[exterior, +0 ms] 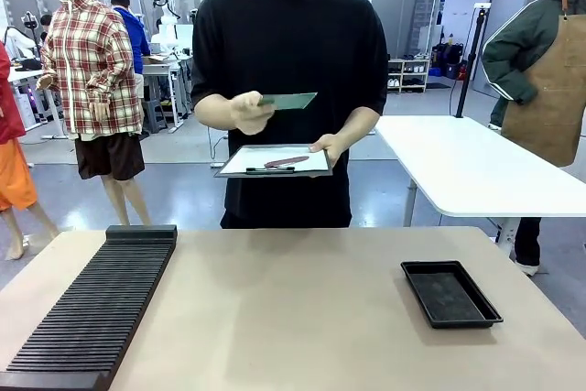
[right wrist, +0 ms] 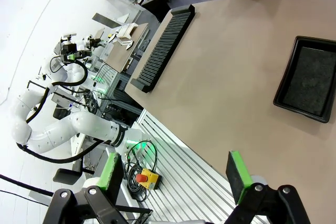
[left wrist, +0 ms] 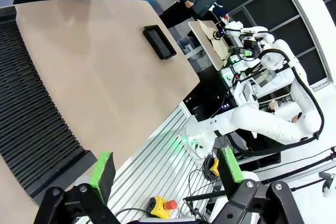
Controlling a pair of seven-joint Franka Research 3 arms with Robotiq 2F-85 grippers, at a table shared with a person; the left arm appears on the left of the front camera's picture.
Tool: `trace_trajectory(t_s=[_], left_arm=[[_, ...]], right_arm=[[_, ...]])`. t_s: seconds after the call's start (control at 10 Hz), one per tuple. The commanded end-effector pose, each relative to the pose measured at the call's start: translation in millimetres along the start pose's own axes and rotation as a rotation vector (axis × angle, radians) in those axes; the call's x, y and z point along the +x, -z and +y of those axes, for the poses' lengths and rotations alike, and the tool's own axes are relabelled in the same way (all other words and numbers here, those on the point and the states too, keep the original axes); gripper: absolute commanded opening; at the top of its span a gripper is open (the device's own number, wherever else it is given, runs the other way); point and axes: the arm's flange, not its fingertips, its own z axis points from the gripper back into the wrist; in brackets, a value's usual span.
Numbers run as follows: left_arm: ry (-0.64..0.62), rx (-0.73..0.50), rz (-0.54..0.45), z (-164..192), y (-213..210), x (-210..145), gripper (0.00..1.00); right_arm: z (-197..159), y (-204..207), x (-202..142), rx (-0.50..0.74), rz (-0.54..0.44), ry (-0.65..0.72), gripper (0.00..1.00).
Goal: Inspect the PCB.
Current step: Pick up the Blank PCB that the human is holding.
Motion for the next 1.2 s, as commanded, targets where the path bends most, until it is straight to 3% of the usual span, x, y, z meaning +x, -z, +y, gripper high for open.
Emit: trace_trajectory(t_s=[0.0, 1.1], left_arm=[[0.000, 0.015, 0.002, -0.3, -0.4, -0.2, 1.00], [0.000, 0.015, 0.002, -0.3, -0.4, -0.2, 1.00]], right_arm=[[0.2, -0.9, 0.3, 0.010, -0.011, -0.020, 1.00], [0.2, -0.9, 0.3, 0.010, -0.011, -0.020, 1.00]])
